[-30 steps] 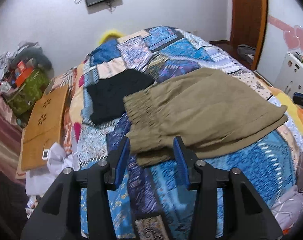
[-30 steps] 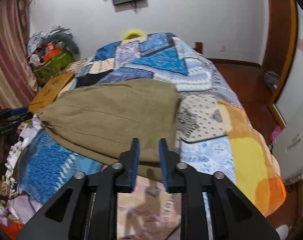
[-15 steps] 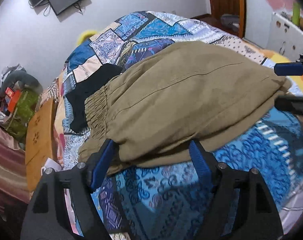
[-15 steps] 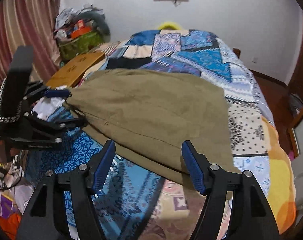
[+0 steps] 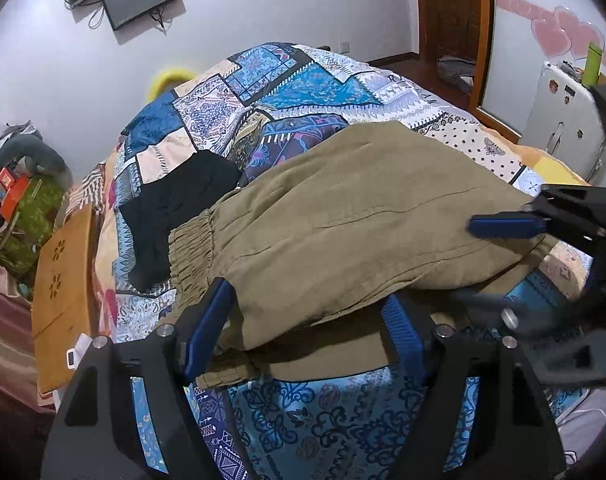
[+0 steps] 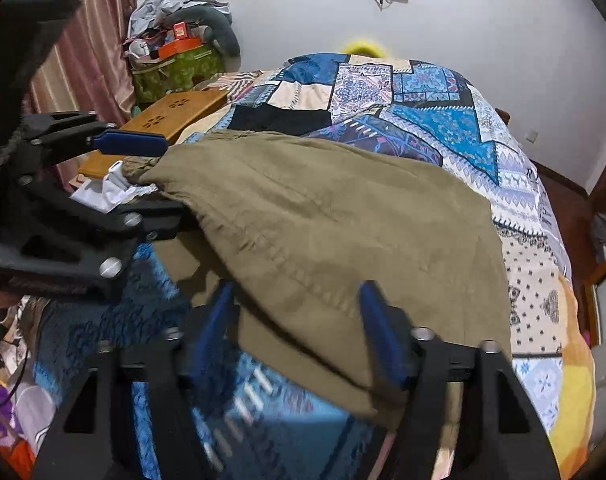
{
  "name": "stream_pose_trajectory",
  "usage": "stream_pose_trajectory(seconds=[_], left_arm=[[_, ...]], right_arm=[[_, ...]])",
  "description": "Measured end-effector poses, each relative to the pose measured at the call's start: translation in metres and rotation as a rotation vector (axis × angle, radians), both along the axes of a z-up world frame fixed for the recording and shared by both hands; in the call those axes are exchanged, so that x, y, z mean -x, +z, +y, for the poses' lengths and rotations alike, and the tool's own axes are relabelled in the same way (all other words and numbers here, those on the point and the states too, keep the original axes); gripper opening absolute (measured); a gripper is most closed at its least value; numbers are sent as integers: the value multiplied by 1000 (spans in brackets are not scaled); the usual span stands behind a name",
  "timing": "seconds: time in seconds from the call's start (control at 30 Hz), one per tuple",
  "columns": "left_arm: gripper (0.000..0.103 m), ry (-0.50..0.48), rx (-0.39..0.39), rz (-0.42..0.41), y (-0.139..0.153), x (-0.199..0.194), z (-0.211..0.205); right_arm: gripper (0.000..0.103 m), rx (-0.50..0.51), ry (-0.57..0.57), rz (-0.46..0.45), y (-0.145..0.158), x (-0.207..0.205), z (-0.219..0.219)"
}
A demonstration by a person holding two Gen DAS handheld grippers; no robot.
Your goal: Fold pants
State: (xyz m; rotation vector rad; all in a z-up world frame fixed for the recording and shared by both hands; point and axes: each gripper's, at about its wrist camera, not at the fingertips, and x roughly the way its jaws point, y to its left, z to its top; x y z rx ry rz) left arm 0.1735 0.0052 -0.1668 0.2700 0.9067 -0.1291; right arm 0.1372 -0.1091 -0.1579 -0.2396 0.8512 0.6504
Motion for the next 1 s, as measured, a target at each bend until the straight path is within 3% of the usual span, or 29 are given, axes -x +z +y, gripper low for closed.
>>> stream_pose_trajectory(seconds=[0.1, 0.17, 0.23, 0.33, 0.47, 0.67, 0.83, 0.97, 1.0], left_arm=[[73, -22, -1, 15, -9, 5, -2], [60, -24, -28, 26, -18, 6, -4], [34, -12, -75, 23, -23, 7, -6], [24, -7, -46, -9, -15, 12, -2], [23, -16, -6, -27, -4, 19, 2], [23, -17, 44, 90, -26, 27, 6], [43, -8, 96, 95, -17, 46, 11], [45, 36, 133, 50, 1, 52, 22], [50, 55, 137, 32, 6, 51, 26]], right_arm=[[18, -22, 20, 24, 0, -4, 1], [13, -42, 32, 32, 3, -2, -1], [11, -45, 38, 16, 5, 0, -2], [10, -48, 51, -12, 15, 9, -5], [10, -49, 59, -37, 23, 19, -6], [15, -66, 20, 61, 5, 20, -10], [18, -117, 24, 100, 10, 34, -23], [19, -141, 1, 43, 29, 38, -37], [22, -152, -13, 34, 34, 36, -40]])
